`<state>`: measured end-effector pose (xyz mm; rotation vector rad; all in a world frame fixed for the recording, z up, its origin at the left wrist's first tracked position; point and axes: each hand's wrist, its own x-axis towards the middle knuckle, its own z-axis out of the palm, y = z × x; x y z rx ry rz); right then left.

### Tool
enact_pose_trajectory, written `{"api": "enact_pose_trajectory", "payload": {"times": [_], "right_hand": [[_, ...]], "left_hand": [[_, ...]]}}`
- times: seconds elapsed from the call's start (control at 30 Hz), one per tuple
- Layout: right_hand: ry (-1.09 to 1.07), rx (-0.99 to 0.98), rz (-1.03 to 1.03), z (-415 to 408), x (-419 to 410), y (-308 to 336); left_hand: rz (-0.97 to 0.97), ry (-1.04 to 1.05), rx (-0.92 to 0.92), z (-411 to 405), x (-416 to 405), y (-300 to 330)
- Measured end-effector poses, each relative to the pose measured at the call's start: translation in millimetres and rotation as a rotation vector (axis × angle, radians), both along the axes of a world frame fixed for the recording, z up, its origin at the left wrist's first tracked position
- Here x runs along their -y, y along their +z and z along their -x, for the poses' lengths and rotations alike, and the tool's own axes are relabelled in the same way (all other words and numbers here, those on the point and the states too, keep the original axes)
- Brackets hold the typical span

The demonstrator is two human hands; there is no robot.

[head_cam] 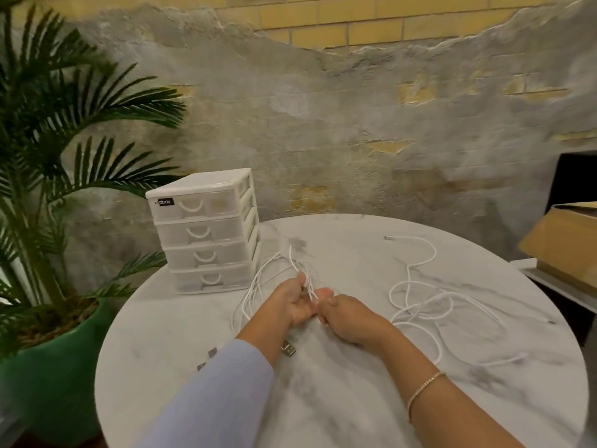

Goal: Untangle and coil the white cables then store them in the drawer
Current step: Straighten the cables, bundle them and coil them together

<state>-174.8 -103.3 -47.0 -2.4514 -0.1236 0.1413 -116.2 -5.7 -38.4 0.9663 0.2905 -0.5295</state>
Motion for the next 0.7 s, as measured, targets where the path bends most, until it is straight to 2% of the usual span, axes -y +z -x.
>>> {"api": "enact_pose_trajectory", "payload": {"times": [0.17,0.3,0.43,0.53,0.7], "right_hand": [[0.002,0.042,0.088,-4,-3,-1],[-0.009,0.082,0.155,-7,-6,-7],[0.086,0.044,0.203,-2,1,-5],[0.145,0.018,0.255,1,8,-2],[0.232,-0.051,0.24,2,27,4]], "left_hand": [[-0.119,-0.078,-0.01,8,9,-7],[-0.121,0.021,-0.012,7,9,-16],[-0.058,0.051,-0.003,6,7,-18],[0.065,0.046,-0.021,7,5,-18],[0.139,0.055,-0.034,1,0,-22]]}}
